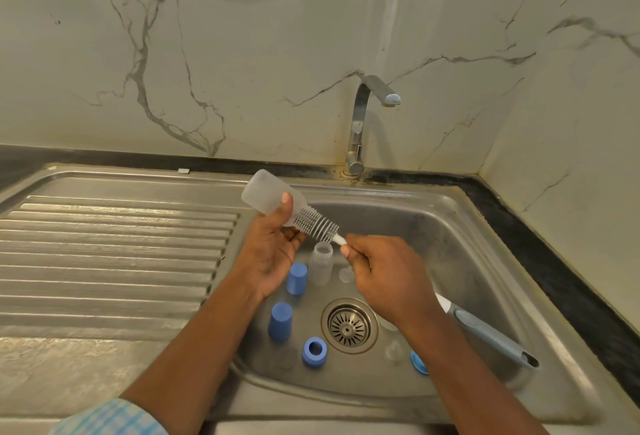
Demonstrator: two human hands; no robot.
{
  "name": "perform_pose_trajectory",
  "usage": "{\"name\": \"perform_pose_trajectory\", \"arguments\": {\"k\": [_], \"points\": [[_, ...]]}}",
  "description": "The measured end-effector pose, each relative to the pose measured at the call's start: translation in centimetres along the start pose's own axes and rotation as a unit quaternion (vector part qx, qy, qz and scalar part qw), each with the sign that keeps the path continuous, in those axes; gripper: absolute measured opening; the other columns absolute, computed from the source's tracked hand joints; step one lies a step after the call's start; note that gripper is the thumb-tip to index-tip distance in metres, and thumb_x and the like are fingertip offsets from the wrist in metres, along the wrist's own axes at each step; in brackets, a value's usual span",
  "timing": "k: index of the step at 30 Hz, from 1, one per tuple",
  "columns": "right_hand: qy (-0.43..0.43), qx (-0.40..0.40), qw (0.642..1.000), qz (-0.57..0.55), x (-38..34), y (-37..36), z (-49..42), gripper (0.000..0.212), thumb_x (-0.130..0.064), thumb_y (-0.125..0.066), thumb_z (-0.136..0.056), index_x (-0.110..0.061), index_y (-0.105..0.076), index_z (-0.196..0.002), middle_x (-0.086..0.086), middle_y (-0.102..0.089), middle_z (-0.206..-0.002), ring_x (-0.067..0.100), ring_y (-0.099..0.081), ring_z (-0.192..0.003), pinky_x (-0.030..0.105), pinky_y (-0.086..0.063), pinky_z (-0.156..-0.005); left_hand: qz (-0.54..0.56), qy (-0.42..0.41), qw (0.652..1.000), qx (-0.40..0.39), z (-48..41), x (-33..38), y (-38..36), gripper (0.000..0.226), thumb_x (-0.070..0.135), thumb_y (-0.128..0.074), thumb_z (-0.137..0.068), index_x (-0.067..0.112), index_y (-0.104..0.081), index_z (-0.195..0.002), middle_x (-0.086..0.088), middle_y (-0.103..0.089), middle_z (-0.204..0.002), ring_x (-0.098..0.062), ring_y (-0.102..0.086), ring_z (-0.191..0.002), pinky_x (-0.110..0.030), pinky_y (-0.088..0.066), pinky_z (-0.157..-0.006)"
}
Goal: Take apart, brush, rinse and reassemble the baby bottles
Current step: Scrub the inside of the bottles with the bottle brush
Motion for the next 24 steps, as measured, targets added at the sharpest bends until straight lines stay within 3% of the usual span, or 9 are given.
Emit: {"name": "perform_pose_trajectory", "arguments": {"k": [2, 7, 10, 13, 17, 21, 24], "points": [[-0.005, 0.003, 1.000, 0.006, -0.2, -0.1, 0.0, 0.026, -0.038, -0.046, -0.099, -0.027, -0.052, -0.076, -0.008, -0.052, -0.066, 0.019, -0.054, -0.065, 0.034, -0.039, -0.057, -0.021, -0.009, 1.000, 0.010, -0.2, 0.2, 0.1, 0.039, 0.025, -0.068, -0.080, 0.008, -0.056, -0.113, -0.008, -0.067, -0.094, -0.020, -0.066, -0.093, -0.031, -0.057, -0.085], [-0.051, 0.008, 0.999, -0.014, 0.7, 0.0, -0.3, 0.032, -0.036, -0.046, -0.100, -0.035, -0.041, -0.069, -0.008, -0.046, -0.060, 0.020, -0.051, -0.063, 0.032, -0.036, -0.056, 0.017, 0.033, 0.999, -0.003, 0.1, -1.0, -0.4, 0.017, 0.018, -0.062, -0.089, 0.009, -0.061, -0.104, -0.011, -0.072, -0.097, -0.022, -0.068, -0.093, -0.038, -0.051, -0.097], [-0.072, 0.022, 0.997, -0.017, 1.5, 0.2, -0.5, 0.029, -0.035, -0.046, -0.101, -0.026, -0.047, -0.073, -0.005, -0.049, -0.060, 0.022, -0.052, -0.062, 0.033, -0.036, -0.055, 0.042, 0.039, 0.998, -0.029, 0.2, -1.1, -0.8, 0.024, 0.016, -0.060, -0.088, 0.006, -0.058, -0.111, -0.016, -0.069, -0.108, -0.027, -0.067, -0.099, -0.038, -0.054, -0.093], [-0.093, 0.011, 0.995, -0.023, 2.7, 0.2, -0.7, 0.033, -0.034, -0.046, -0.101, -0.024, -0.046, -0.069, -0.002, -0.055, -0.061, 0.026, -0.056, -0.063, 0.039, -0.045, -0.058, 0.045, 0.051, 0.997, -0.044, 0.3, -1.7, -1.0, 0.029, 0.013, -0.066, -0.085, 0.003, -0.058, -0.112, -0.019, -0.068, -0.110, -0.029, -0.069, -0.098, -0.039, -0.058, -0.089], [-0.070, 0.013, 0.997, -0.039, 2.4, 0.7, -0.4, 0.043, -0.032, -0.047, -0.100, -0.030, -0.034, -0.059, -0.004, -0.049, -0.054, 0.024, -0.052, -0.057, 0.041, -0.044, -0.056, 0.047, 0.025, 0.998, -0.033, 0.1, -1.1, -0.7, 0.067, 0.026, -0.096, -0.053, 0.006, -0.063, -0.108, -0.015, -0.072, -0.107, -0.028, -0.070, -0.102, -0.038, -0.059, -0.089], [-0.042, 0.017, 0.998, -0.053, 0.5, 0.6, -0.1, 0.046, -0.032, -0.049, -0.100, -0.038, -0.033, -0.057, -0.009, -0.040, -0.053, 0.012, -0.041, -0.053, 0.030, -0.030, -0.053, 0.027, -0.011, 0.999, 0.028, -0.3, -0.3, 0.9, 0.047, 0.019, -0.074, -0.074, 0.006, -0.059, -0.116, -0.012, -0.070, -0.106, -0.025, -0.067, -0.103, -0.031, -0.060, -0.082], [-0.065, -0.001, 0.997, -0.031, 0.8, -0.2, 0.2, 0.043, -0.034, -0.047, -0.100, -0.034, -0.034, -0.058, -0.007, -0.044, -0.055, 0.014, -0.044, -0.056, 0.030, -0.031, -0.053, -0.023, -0.033, 0.998, 0.057, -0.4, 0.1, 1.6, 0.076, 0.018, -0.078, -0.070, 0.009, -0.047, -0.139, -0.015, -0.065, -0.121, -0.023, -0.067, -0.101, -0.030, -0.057, -0.079]]}}
Point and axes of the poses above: each hand's wrist, its own z-axis away from the middle knuckle, its own y-axis out of the back of the hand, x = y × z, the point moved 10 cm from there along -z, towards the middle knuckle
